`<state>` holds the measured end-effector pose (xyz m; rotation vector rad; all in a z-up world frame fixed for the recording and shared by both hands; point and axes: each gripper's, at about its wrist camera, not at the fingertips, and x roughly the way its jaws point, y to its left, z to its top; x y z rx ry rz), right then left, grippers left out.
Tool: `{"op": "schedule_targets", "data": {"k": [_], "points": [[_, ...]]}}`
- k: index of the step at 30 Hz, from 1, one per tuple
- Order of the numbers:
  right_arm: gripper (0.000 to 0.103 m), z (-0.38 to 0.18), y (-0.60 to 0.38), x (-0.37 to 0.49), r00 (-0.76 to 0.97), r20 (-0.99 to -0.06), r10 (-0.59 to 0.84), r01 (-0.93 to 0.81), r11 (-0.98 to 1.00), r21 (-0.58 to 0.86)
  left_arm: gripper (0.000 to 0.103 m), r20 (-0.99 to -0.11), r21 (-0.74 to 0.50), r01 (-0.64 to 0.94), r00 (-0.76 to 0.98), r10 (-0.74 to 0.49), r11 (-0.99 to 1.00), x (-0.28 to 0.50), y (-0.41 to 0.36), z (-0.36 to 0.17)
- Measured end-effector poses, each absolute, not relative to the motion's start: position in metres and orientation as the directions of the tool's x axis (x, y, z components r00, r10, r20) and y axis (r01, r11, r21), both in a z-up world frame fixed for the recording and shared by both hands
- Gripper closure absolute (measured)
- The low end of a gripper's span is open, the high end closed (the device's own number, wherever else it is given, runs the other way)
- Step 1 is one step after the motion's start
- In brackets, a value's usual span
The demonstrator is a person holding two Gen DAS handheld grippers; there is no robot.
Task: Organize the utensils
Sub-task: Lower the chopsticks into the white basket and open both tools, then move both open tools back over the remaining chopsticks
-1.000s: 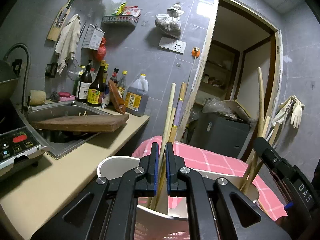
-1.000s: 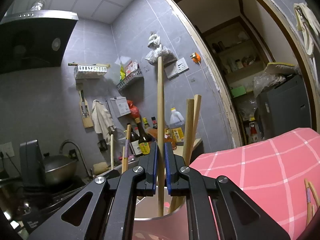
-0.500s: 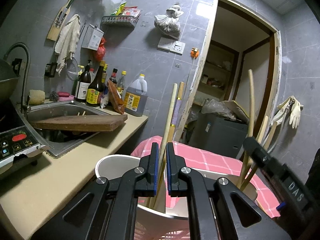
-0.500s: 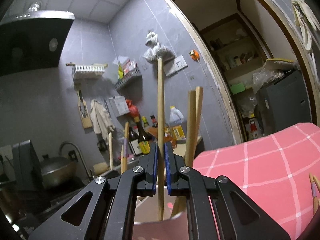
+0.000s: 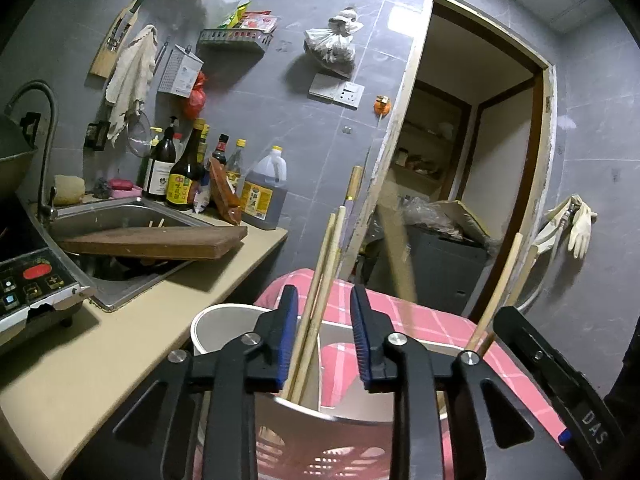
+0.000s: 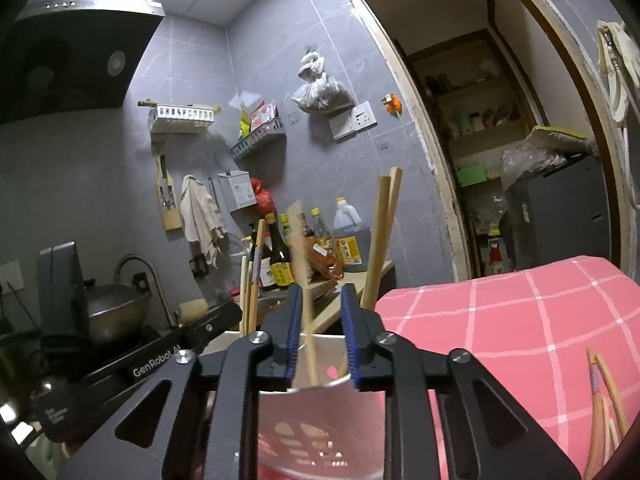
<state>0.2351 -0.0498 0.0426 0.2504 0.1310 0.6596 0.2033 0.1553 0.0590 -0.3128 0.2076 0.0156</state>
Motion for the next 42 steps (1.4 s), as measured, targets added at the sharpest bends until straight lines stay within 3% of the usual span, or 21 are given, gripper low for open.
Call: {"op": "schedule_targets", "data": {"k": [9,11,18,20,24,27,35,42], "points": [[0.073,0.051,-0.078,0.209,0.816,-0.017,0.578,-0.556,0.792,0.253,0.06,-0.188,-0.27,-0.024,0.982,-0.028,0.963,0.18,0.139,0.07],[0.059,0.053,-0.085,0.202,0.826,-0.004,0.564,-0.545,0.8,0.251,0.055,-0.182,-0.267,-0.009,0.983,-0.041,0.964,0.174,0.133,0.072],[0.038,0.065,-0.119,0.178,0.872,0.022,0.489,-0.481,0.848,0.223,0.032,-0.166,-0.255,0.042,0.982,-0.087,0.966,0.152,0.106,0.082],[0.026,0.067,-0.132,0.17,0.886,0.025,0.463,-0.458,0.864,0.21,0.028,-0.161,-0.246,0.056,0.982,-0.098,0.968,0.148,0.097,0.084],[0.015,0.066,-0.158,0.156,0.906,0.001,0.424,-0.417,0.891,0.178,0.013,-0.158,-0.226,0.086,0.98,-0.124,0.97,0.139,0.078,0.085],[0.0,0.066,-0.179,0.149,0.918,-0.03,0.395,-0.386,0.909,0.159,0.009,-0.163,-0.219,0.12,0.974,-0.158,0.968,0.134,0.062,0.084],[0.0,0.066,-0.23,0.146,0.941,-0.132,0.313,-0.301,0.948,0.107,0.006,-0.234,-0.183,0.206,0.94,-0.247,0.961,0.136,0.015,0.074],[0.0,0.046,-0.251,0.165,0.915,-0.298,0.272,-0.263,0.962,0.071,0.006,-0.352,-0.145,0.248,0.892,-0.284,0.958,0.157,-0.025,0.053]]}}
